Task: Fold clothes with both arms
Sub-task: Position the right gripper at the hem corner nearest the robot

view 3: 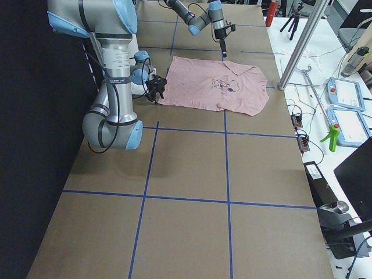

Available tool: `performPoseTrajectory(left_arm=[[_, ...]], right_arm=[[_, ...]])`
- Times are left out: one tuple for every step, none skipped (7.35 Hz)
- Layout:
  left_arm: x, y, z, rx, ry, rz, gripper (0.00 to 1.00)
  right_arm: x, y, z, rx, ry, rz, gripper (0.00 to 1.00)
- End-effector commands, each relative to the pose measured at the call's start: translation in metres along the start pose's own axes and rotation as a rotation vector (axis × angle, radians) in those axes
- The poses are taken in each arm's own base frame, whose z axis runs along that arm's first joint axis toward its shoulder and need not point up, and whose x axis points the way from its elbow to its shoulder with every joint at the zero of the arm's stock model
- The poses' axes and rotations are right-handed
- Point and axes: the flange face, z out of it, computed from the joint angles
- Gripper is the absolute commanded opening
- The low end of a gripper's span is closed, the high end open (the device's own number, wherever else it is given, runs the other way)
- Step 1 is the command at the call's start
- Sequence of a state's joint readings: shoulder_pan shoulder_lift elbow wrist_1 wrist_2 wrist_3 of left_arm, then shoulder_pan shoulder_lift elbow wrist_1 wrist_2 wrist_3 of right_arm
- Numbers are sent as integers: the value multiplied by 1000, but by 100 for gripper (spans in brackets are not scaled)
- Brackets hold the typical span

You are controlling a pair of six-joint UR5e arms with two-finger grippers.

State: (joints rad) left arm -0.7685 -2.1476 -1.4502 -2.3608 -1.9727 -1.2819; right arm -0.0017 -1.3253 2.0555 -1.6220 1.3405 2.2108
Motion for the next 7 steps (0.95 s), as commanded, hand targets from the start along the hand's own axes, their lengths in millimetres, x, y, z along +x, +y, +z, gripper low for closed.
performPoseTrajectory(left_arm=[[0,0,0,0,-1,1,80],[0,0,0,0,1,-3,81],[2,0,-1,4,1,-43,81],[4,2,-7,15,10,-72,82],[3,31,-24,6,16,-89,82],[-10,90,-35,0,-43,-81,82],[-21,149,-38,-11,-123,-109,82]], right_arm=[[0,0,0,0,1,0,0],[-2,0,-4,-5,-6,2,0],[-2,-1,-5,-6,-9,3,0],[-5,0,-9,-11,-16,6,0],[-8,-4,-23,-25,-38,14,0],[-10,-6,-29,-30,-49,16,0],[-10,-7,-29,-31,-50,18,0]])
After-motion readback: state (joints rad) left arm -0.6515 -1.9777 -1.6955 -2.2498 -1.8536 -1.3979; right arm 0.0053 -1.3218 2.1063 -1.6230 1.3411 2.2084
